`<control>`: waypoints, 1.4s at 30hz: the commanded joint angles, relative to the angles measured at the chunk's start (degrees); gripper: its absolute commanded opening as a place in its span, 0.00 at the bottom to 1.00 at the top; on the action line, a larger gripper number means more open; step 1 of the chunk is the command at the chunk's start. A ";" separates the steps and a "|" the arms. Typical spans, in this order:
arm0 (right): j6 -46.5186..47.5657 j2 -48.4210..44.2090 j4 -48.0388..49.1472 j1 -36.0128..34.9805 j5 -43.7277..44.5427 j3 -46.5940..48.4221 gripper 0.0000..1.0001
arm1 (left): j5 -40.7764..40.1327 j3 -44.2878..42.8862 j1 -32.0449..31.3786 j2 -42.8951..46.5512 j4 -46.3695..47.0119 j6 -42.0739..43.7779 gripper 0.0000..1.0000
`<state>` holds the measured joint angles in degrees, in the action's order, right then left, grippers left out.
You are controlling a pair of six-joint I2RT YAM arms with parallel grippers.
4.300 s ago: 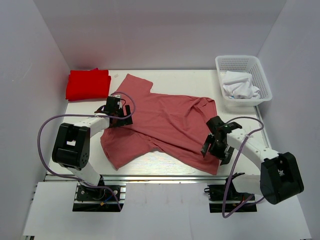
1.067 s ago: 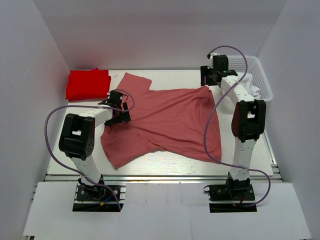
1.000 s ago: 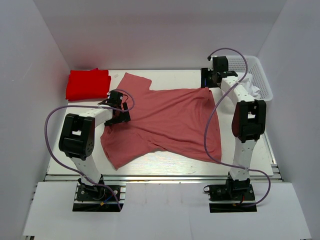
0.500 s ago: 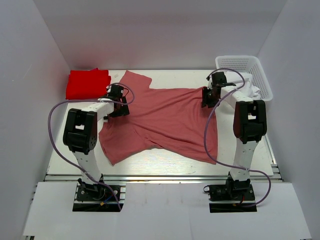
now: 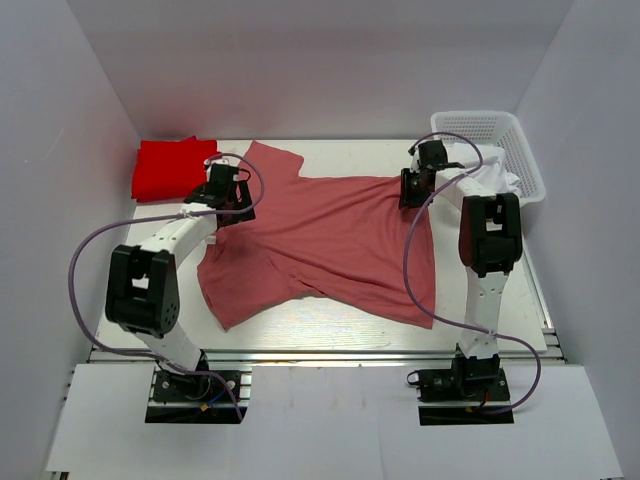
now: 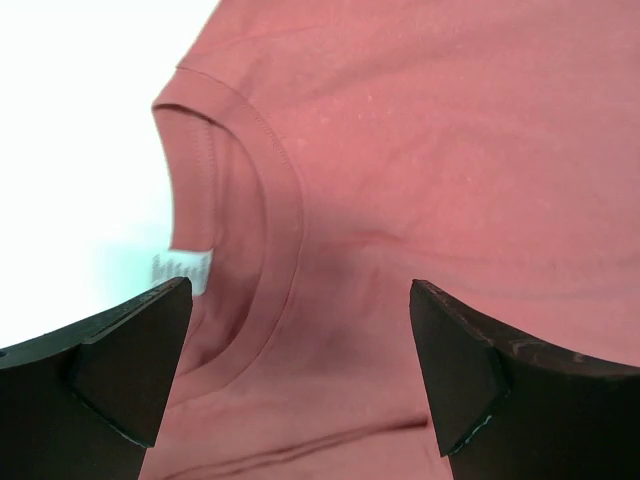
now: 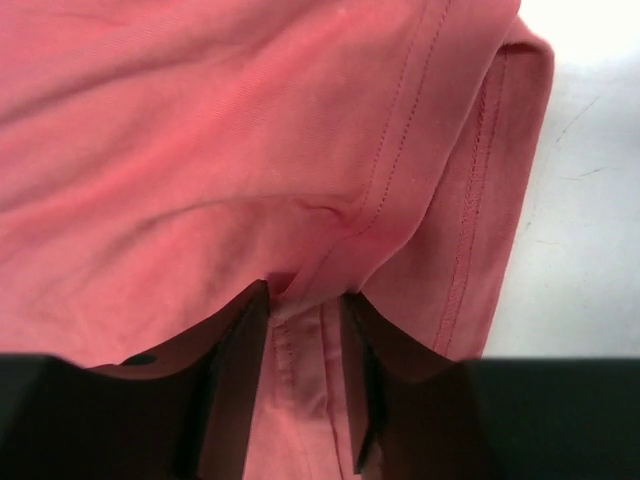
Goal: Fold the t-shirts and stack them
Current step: Flatten out the tshirt
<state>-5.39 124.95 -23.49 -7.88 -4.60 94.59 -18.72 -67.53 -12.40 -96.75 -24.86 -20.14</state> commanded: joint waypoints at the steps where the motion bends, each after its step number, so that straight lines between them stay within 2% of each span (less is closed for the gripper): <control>1: -0.59 1.00 0.81 0.06 1.26 2.53 0.39 | -1.05 2.22 -0.16 6.73 0.52 0.89 1.00; 2: -0.50 1.18 0.98 -0.03 1.35 2.27 0.36 | -1.05 3.18 -0.16 7.53 0.52 0.89 1.00; 3: -0.67 1.00 1.42 0.14 1.44 2.10 0.25 | -1.05 3.19 -0.16 8.24 1.04 0.89 1.00; 5: -0.68 0.56 1.69 0.14 1.18 2.09 0.15 | -1.05 4.50 -0.16 9.90 1.04 0.89 1.00; 6: -0.85 0.30 1.78 0.06 1.35 2.01 0.04 | -1.05 4.51 -0.16 9.91 1.04 0.89 1.00; 7: -1.03 -0.31 1.25 0.06 1.61 2.01 0.01 | -1.05 5.03 -0.16 10.70 1.04 0.89 1.00; 11: -3.22 -3.21 -1.29 -0.03 4.42 2.53 0.00 | -1.05 6.26 -0.16 12.11 1.57 0.89 1.00; 16: -6.12 -4.62 -12.17 -0.03 12.76 6.31 0.00 | -0.53 6.79 -0.16 13.25 2.63 0.89 1.00; 23: -7.98 -4.98 -15.80 0.23 18.48 9.74 0.00 | 1.14 7.32 -0.16 12.20 2.63 1.42 1.00; 31: -6.66 4.07 -20.72 0.32 21.30 20.37 0.00 | 2.20 7.32 -0.16 10.62 3.15 1.42 1.00; 33: -6.39 5.57 -20.55 0.32 21.30 21.51 0.04 | 2.20 7.32 -0.16 10.09 3.15 1.42 1.00; 37: -5.95 6.98 -20.90 0.32 21.74 23.01 0.28 | 2.20 7.32 -0.16 10.09 3.15 1.42 1.00; 38: -5.78 6.63 -21.16 0.15 21.83 22.92 0.36 | 2.20 7.32 -0.16 10.09 3.15 1.42 1.00; 39: -5.77 6.28 -21.08 0.06 21.83 22.92 0.50 | 2.72 7.84 -0.16 10.09 3.15 1.94 1.00; 40: -5.69 5.41 -20.99 0.06 21.74 22.14 0.53 | 2.72 7.85 -0.16 10.79 3.15 1.95 1.00; 42: -5.60 3.38 -21.08 -0.29 20.52 20.91 0.53 | 3.25 8.55 -0.16 11.32 3.76 1.95 1.00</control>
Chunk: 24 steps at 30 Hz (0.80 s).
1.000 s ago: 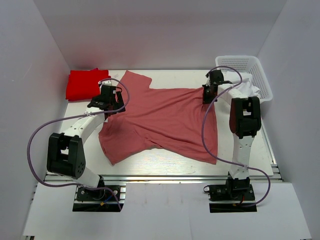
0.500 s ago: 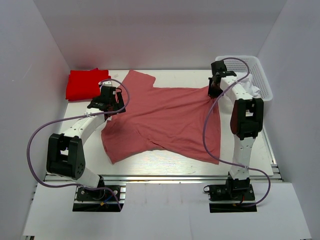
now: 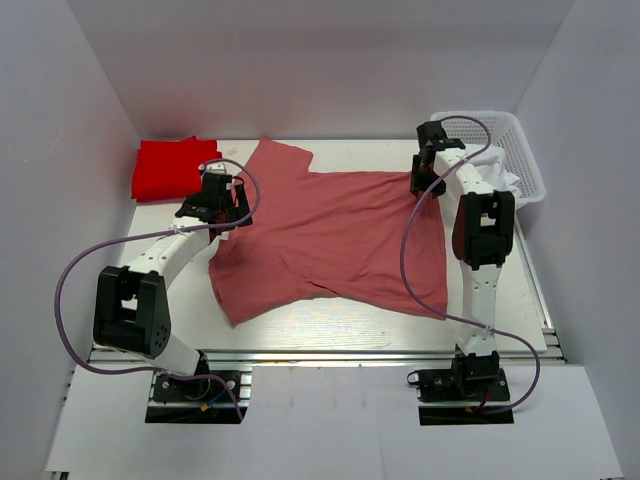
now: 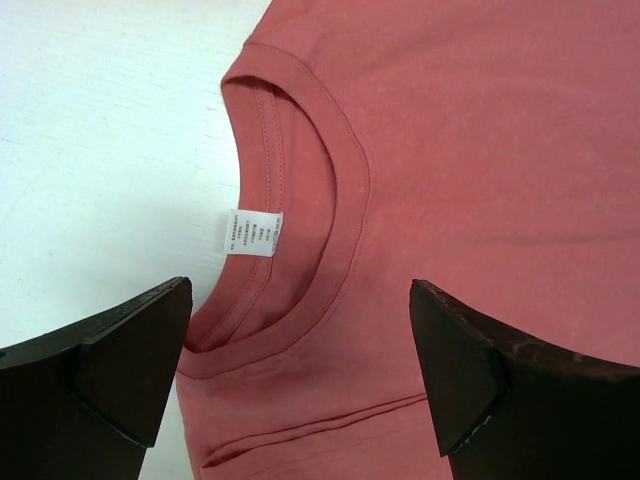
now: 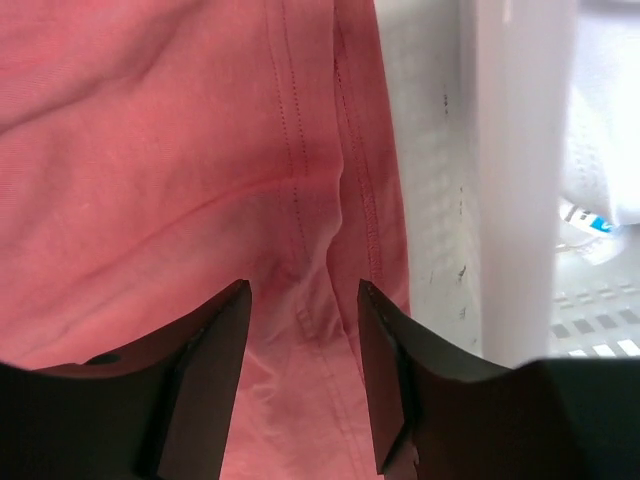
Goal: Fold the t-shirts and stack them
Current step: Flatten out the tshirt
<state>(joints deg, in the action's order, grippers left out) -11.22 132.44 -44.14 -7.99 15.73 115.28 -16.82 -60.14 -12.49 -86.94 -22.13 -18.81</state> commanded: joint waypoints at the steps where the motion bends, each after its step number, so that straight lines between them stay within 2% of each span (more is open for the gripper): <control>1: 0.24 -6.04 0.71 -0.10 -0.86 -1.97 0.53 | 1.35 1.86 -0.08 2.03 1.56 0.61 1.00; 3: 0.06 -11.04 2.90 -0.18 -2.18 -6.20 0.53 | 1.88 1.87 -0.08 2.03 1.56 0.61 1.00; 4: -0.11 -13.50 4.40 -0.01 -4.19 -11.61 0.53 | 1.88 2.39 -0.08 2.03 2.09 0.61 1.00; 8: -0.29 -21.14 9.24 0.25 -7.20 -23.66 0.53 | 2.49 2.40 -0.08 2.03 2.09 0.61 1.00; 12: 0.41 -23.54 10.21 0.43 -8.08 -30.09 0.49 | 2.49 2.40 -0.08 1.51 2.09 1.14 1.00; 16: 1.29 -23.72 10.83 0.34 -9.31 -34.59 0.47 | 2.49 2.40 -0.08 0.98 2.09 1.76 1.00; 24: 0.76 -22.32 11.00 0.87 -4.92 -36.97 0.46 | 3.02 1.87 -0.08 -1.21 2.09 1.76 1.00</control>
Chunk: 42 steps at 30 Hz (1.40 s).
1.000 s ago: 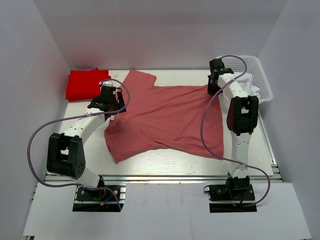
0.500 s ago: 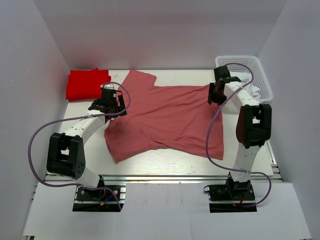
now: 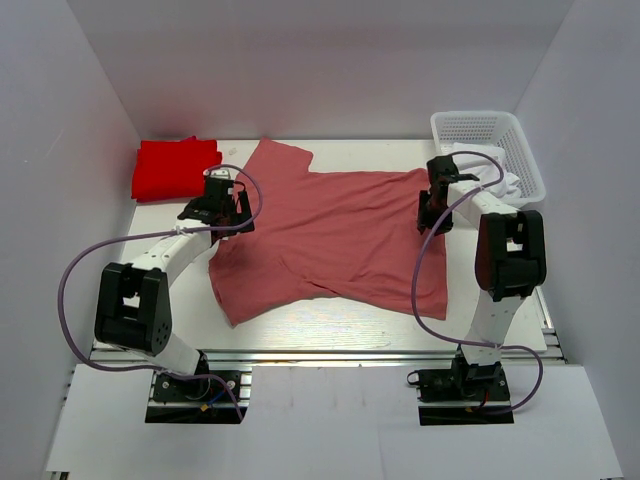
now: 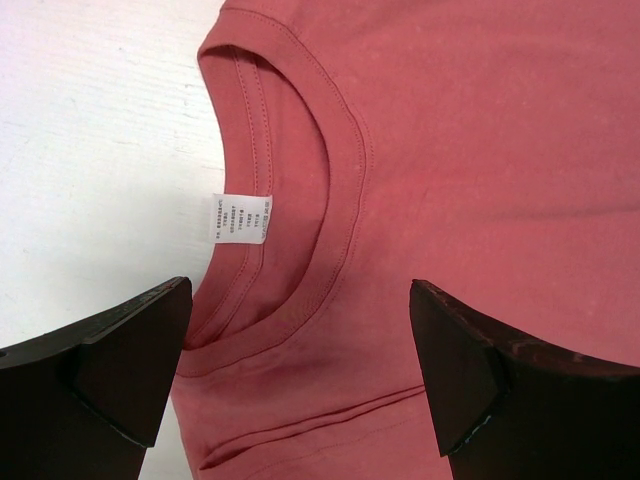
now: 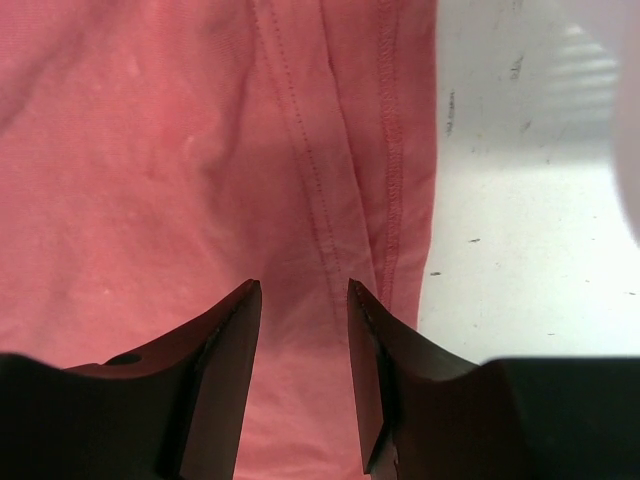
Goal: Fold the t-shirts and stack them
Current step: Flatten out the tshirt
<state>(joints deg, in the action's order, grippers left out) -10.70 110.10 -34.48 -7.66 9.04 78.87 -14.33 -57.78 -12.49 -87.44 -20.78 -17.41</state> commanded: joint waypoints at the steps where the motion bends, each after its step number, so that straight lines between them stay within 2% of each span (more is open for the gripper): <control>1: 0.07 0.02 1.34 0.80 1.77 -0.73 0.46 | 0.53 -0.49 -0.08 -0.72 0.74 0.36 1.00; 8: 0.15 1.16 1.79 1.24 2.47 -1.44 0.46 | 1.06 -1.02 -0.08 -2.47 0.21 0.36 1.00; 12: 0.24 1.87 1.78 1.42 -0.15 -1.61 0.44 | 1.06 -1.02 -0.08 -2.47 0.21 0.36 1.00; 16: 0.33 0.64 2.13 1.51 -1.83 -2.05 0.23 | 1.06 -1.02 -0.08 -2.47 0.21 0.36 1.00; 18: -0.20 -0.50 2.31 1.60 -1.92 -2.32 0.18 | 1.06 -1.02 -0.08 -2.47 0.21 0.36 1.00; 19: -0.29 -0.68 2.31 1.51 -1.92 -2.41 0.11 | 1.06 -1.02 -0.08 -2.47 0.21 0.36 1.00; 22: -1.51 -1.56 1.96 1.33 -0.35 -2.41 0.00 | 1.06 -1.02 -0.08 -2.47 0.21 0.36 1.00; 31: -2.04 -3.23 1.26 1.42 3.70 -3.20 0.00 | 1.06 -1.02 -0.08 -1.95 0.21 0.36 1.00; 33: -1.96 -3.32 0.99 1.60 4.58 -3.46 0.22 | 1.06 -1.02 -0.08 -2.47 0.21 0.36 1.00; 34: -2.04 -3.49 1.08 1.60 3.72 -4.42 0.26 | 1.06 -1.02 -0.08 -2.47 0.21 0.36 1.00; 39: -1.78 -4.55 2.14 1.69 2.48 -6.88 0.36 | 1.06 -1.02 -0.08 -2.47 0.21 0.36 1.00; 42: -1.70 -4.90 2.49 1.95 1.69 -7.77 0.37 | 1.06 -1.02 -0.08 -3.00 0.21 0.89 1.00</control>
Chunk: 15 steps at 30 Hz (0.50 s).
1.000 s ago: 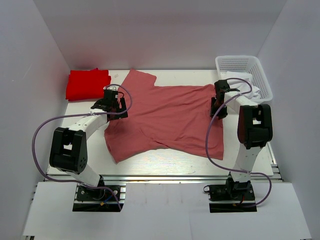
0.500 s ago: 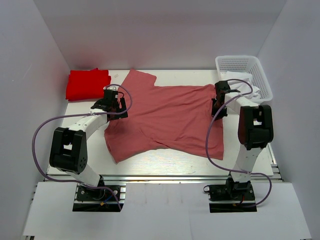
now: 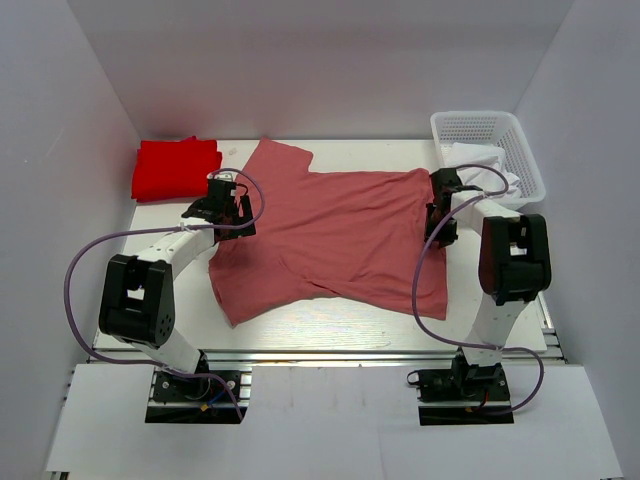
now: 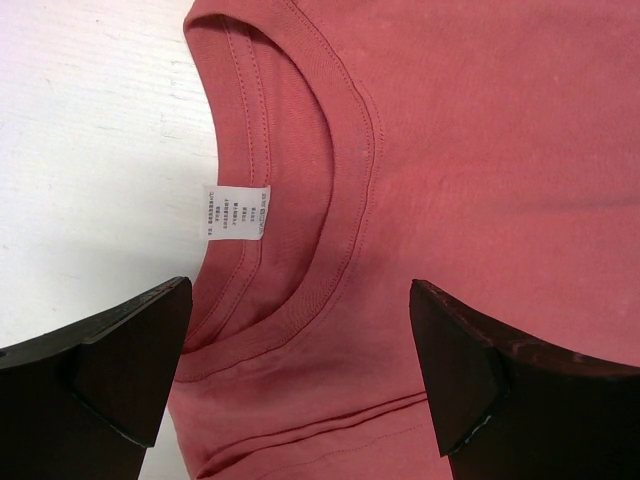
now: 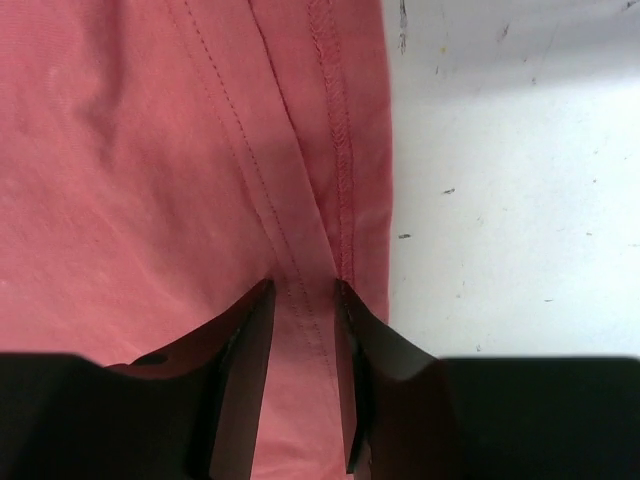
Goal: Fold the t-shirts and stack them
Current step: Flatten out the tshirt
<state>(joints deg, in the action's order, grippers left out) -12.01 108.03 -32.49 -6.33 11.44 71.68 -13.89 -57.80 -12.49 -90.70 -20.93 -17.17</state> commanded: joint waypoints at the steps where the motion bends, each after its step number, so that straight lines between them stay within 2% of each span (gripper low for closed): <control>1: -0.56 -2.65 0.76 0.70 -0.81 -1.01 0.37 | 0.62 -1.00 -0.08 0.26 0.36 0.65 1.00; 9: -0.38 -3.44 0.67 1.32 -0.98 -1.72 0.41 | 1.15 -1.00 -0.08 -0.27 0.36 0.65 1.00; 15: 0.05 -3.88 1.20 1.32 -3.26 -2.33 0.38 | 1.15 -1.00 -0.08 -0.27 0.89 0.65 1.00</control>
<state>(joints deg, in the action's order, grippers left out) -11.99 106.65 -31.83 -5.30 10.11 70.22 -13.28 -57.80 -12.49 -91.59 -20.88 -16.97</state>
